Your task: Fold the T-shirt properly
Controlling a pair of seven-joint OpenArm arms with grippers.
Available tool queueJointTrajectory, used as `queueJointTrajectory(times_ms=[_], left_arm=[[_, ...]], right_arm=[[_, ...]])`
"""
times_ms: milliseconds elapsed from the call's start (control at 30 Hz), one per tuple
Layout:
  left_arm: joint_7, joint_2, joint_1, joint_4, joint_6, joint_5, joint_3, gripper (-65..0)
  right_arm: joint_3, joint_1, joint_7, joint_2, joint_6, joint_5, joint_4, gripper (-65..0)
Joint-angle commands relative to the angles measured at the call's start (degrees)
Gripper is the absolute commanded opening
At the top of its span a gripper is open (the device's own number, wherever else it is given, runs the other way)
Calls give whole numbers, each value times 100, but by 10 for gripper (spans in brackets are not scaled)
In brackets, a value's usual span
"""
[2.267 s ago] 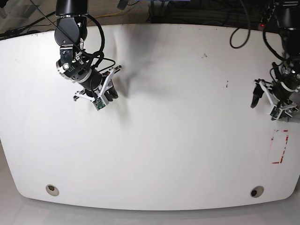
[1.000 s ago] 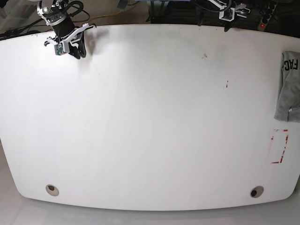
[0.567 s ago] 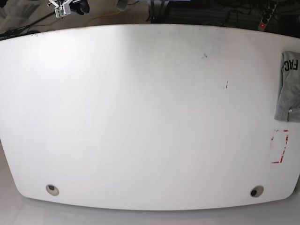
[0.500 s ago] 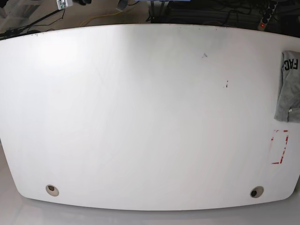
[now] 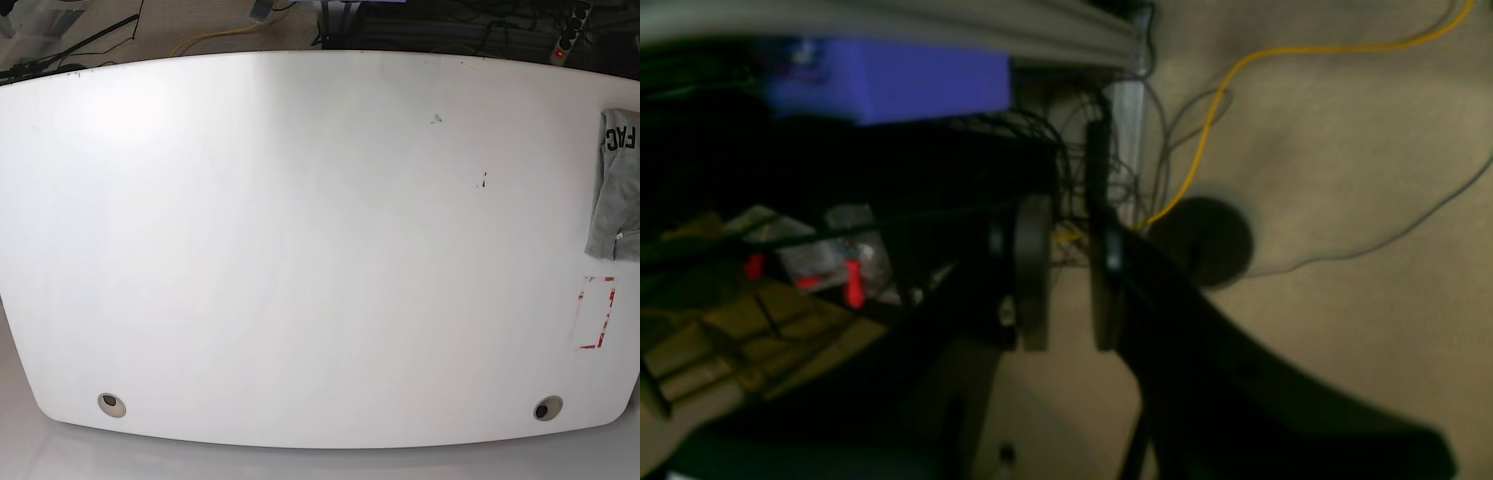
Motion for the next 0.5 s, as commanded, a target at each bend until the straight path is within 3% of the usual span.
queueJointTrajectory(times_ms=[0, 167, 367, 467], left_arm=[[-18, -146, -154, -643, 45, -29, 68, -146], [-18, -208, -1174, -2137, 45, -12, 59, -146], [-18, -261, -2097, -3456, 45, -3, 68, -146], [-18, -313, -2572, -4106, 54, -3, 68, -146]], right_arm=[[-4, 140, 33, 37, 85, -189, -406, -563], [23, 834, 482, -77, 6, -945, -1346, -563], [5, 1370, 877, -218, -750, -1622, -1988, -563], [5, 1625, 877, -227, -926, -1728, -2287, -563]])
